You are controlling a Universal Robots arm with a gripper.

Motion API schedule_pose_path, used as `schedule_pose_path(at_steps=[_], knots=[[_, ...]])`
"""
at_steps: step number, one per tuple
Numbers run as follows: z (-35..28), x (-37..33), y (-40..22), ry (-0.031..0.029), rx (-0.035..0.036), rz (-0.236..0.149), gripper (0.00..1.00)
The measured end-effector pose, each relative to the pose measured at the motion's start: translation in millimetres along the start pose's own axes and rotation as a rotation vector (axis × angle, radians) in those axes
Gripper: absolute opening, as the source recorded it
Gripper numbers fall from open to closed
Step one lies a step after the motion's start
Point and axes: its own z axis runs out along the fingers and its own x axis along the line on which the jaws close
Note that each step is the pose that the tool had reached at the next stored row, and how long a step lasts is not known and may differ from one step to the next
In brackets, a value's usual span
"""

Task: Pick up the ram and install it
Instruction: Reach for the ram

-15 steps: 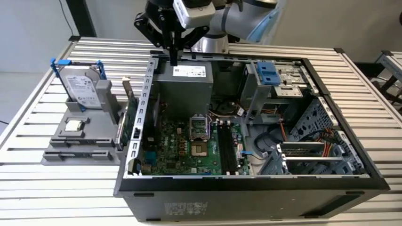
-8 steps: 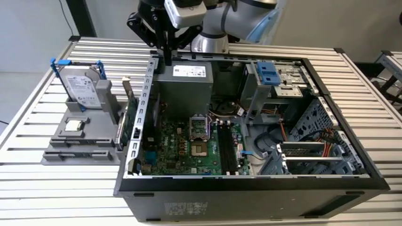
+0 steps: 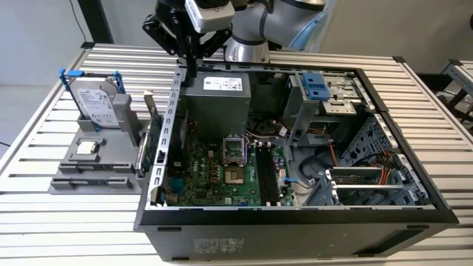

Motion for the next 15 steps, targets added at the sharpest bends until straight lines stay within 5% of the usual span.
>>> schedule_pose_path(at_steps=[15], knots=[[-0.5, 22.1, -1.6, 0.0000, 0.0001, 0.000, 0.00]])
